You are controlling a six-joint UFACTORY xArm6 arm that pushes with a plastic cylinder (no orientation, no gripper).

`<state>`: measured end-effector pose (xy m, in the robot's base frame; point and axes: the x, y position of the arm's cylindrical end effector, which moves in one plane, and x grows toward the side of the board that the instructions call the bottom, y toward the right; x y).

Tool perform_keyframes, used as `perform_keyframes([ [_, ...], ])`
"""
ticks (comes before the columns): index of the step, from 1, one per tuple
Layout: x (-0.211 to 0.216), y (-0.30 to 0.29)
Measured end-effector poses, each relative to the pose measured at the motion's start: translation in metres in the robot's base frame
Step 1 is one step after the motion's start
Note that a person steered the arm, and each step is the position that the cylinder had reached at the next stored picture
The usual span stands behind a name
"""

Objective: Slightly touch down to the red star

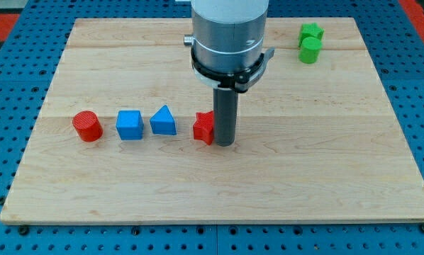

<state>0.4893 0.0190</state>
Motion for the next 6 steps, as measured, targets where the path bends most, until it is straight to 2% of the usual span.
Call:
perform_keyframes([
  [1, -0.010, 0.016],
  [2, -0.056, 0.008],
  [3, -0.050, 0.035],
  [4, 0.039, 0.039],
  [5, 0.025, -0.011],
  [6, 0.016, -0.016],
])
